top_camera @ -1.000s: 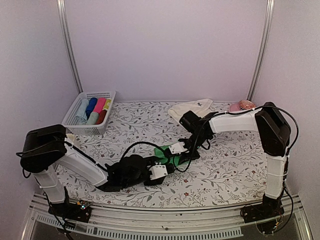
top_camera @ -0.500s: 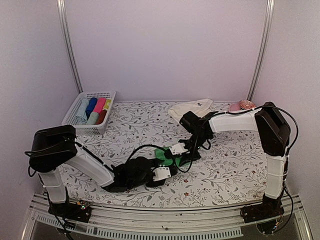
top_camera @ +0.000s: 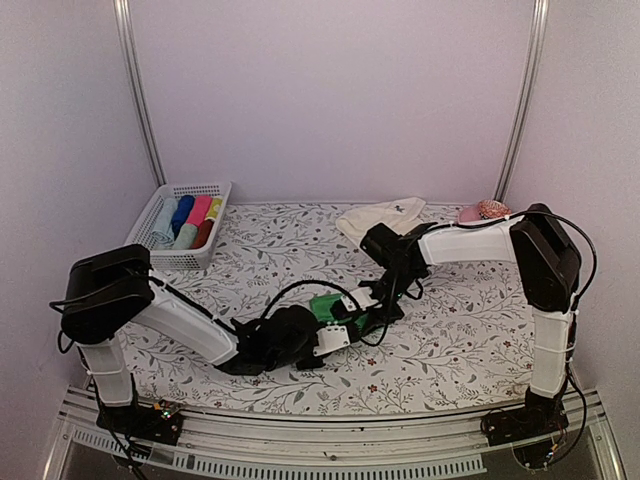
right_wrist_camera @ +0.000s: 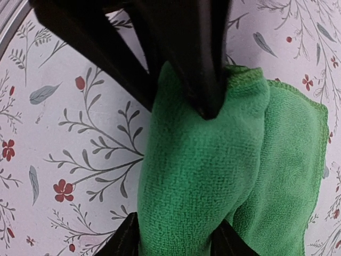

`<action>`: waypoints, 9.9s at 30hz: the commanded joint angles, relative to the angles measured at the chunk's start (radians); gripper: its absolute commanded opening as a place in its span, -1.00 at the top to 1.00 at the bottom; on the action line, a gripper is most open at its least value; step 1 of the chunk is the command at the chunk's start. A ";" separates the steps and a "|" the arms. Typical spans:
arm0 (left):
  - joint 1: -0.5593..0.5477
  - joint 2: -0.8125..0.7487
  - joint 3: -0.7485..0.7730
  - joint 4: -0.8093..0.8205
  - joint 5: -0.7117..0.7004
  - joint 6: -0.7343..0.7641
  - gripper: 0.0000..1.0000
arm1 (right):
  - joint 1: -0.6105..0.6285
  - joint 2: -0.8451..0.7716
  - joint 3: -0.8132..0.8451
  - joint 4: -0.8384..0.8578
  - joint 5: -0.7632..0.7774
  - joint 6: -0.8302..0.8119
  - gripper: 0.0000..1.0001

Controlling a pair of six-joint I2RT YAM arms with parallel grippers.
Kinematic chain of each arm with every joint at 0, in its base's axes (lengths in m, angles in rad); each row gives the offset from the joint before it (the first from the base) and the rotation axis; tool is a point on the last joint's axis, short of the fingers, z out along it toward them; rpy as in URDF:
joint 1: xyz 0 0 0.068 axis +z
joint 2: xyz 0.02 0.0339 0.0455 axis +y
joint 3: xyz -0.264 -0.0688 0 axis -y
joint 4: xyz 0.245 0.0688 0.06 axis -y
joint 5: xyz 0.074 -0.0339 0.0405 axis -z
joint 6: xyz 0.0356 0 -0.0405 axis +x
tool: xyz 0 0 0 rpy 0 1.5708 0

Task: Roll the towels
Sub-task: Roll the towel at the center of the board, then pick up the towel from the center of the board, then place the towel in the bin.

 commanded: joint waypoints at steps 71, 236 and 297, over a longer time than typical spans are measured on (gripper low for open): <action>0.407 0.197 0.357 -0.618 0.775 -0.459 0.49 | -0.054 -0.224 -0.461 0.628 0.121 -0.045 -0.41; 0.822 -0.367 0.539 -1.135 0.216 -0.484 1.00 | -0.182 -0.370 -0.235 0.512 0.216 0.210 -0.98; 1.344 0.279 0.946 -1.375 0.484 -0.234 1.00 | -0.183 -0.327 -0.235 0.476 0.154 0.231 -0.98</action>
